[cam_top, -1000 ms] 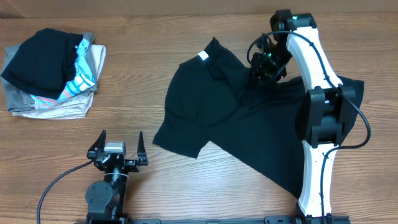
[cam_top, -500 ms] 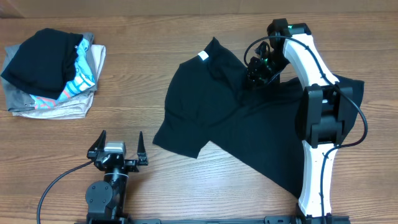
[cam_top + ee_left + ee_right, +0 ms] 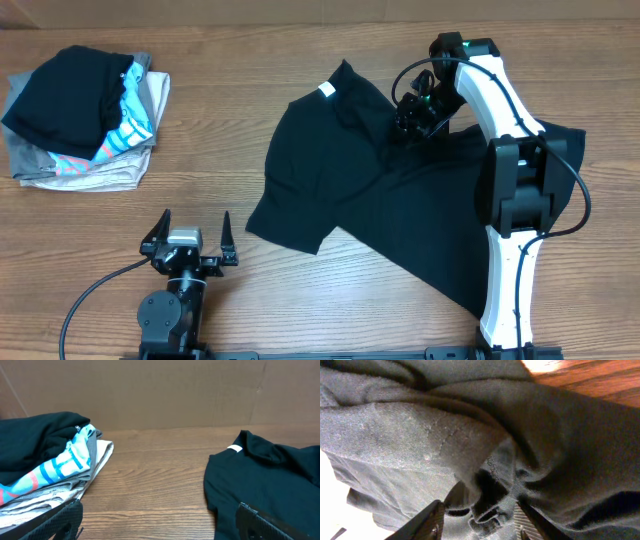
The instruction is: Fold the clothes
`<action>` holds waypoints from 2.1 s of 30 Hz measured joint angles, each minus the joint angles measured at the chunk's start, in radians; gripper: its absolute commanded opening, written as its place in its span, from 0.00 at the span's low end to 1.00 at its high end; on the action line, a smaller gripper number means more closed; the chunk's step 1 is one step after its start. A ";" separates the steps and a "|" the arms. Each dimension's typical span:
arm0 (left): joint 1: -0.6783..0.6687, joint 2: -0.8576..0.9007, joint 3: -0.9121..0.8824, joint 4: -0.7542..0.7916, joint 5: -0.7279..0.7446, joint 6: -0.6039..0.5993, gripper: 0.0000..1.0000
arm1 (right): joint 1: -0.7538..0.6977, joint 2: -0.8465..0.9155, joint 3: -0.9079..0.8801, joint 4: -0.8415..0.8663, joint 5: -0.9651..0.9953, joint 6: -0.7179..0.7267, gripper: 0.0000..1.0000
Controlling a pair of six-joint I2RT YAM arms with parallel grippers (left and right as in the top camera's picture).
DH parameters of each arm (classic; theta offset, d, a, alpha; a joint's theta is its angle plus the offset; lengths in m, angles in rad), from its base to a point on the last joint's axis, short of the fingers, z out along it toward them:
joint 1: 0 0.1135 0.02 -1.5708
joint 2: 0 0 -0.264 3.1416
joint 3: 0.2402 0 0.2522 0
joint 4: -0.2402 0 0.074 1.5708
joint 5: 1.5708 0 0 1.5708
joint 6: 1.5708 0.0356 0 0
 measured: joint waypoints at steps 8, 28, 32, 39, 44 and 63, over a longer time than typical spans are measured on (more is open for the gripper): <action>0.000 0.000 0.000 0.000 0.000 0.000 1.00 | 0.000 0.000 0.000 0.000 -0.024 0.000 0.56; 0.000 0.000 0.000 0.000 0.000 0.000 1.00 | 0.021 0.000 0.000 0.037 -0.010 0.026 0.46; 0.000 0.000 0.000 0.000 0.000 0.000 1.00 | 0.021 0.000 0.000 0.041 -0.007 0.026 0.41; 0.000 0.000 0.000 0.000 0.000 0.000 1.00 | 0.021 0.000 0.000 0.041 0.005 0.028 0.31; 0.000 0.000 0.000 0.000 0.000 0.000 1.00 | 0.021 0.000 0.000 0.041 0.008 0.027 0.19; 0.000 0.000 0.000 0.000 0.000 0.000 1.00 | 0.010 0.000 0.008 0.067 0.051 0.021 0.04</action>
